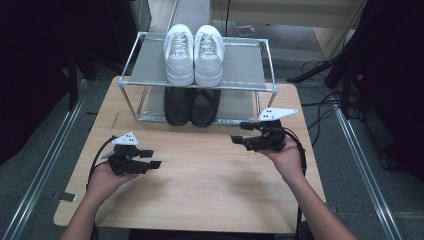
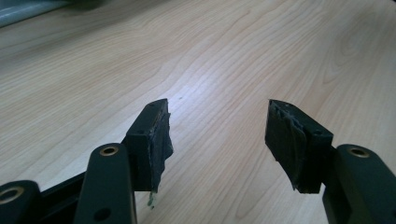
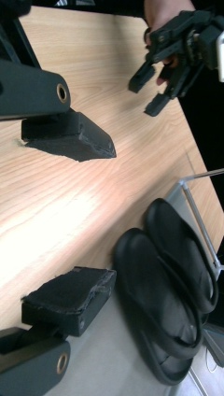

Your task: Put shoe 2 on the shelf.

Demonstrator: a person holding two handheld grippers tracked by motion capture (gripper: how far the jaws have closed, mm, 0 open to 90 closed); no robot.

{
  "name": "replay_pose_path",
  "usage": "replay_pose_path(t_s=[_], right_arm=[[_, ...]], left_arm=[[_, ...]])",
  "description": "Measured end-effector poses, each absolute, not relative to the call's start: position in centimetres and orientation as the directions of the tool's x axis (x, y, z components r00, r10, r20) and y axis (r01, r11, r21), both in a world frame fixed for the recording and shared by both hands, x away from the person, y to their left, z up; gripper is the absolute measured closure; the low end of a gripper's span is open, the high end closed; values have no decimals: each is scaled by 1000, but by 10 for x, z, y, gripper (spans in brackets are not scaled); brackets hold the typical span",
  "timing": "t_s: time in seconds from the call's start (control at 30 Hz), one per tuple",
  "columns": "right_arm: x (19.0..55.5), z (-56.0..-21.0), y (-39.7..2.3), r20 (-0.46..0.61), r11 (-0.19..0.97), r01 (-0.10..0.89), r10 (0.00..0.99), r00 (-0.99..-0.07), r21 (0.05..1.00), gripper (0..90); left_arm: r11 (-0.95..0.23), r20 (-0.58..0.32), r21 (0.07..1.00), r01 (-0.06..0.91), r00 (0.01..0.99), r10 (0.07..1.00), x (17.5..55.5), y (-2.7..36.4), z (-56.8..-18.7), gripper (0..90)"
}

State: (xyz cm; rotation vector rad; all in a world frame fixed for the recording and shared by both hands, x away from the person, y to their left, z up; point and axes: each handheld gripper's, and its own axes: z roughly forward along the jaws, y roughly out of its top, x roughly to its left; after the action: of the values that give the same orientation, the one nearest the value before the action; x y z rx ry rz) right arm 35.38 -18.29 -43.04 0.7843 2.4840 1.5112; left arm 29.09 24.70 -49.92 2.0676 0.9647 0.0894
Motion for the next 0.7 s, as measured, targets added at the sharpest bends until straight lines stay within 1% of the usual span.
replay_pose_path(t_s=[0.3, 0.47, 0.5, 0.53, 0.57, 0.63, 0.7], right_arm=[[334, -460, -208, 169, 348, 389, 521, -837, 853, 364], [330, -466, -221, 159, 329, 386, 548, -821, 862, 362], [330, -468, -224, 159, 332, 388, 549, -821, 860, 368], [330, -470, -226, 160, 337, 392, 548, -821, 856, 398], [330, -472, -228, 165, 345, 398, 543, -823, 850, 401], [330, -477, -231, 155, 347, 388, 541, -827, 854, 398], [331, -480, -233, 168, 342, 401, 545, -821, 850, 379]], left_arm=[[-370, -258, 709, 601, 709, 656, 291, 245, -500, 396], [-376, -255, 710, 595, 715, 651, 290, 244, -500, 394], [-377, -254, 710, 595, 716, 651, 290, 243, -500, 393], [-375, -254, 711, 595, 715, 651, 290, 243, -500, 392], [-375, -254, 711, 595, 714, 652, 290, 244, -500, 391], [-374, -255, 711, 596, 714, 652, 290, 243, -500, 390], [-375, -254, 709, 597, 713, 654, 290, 242, -501, 388]])
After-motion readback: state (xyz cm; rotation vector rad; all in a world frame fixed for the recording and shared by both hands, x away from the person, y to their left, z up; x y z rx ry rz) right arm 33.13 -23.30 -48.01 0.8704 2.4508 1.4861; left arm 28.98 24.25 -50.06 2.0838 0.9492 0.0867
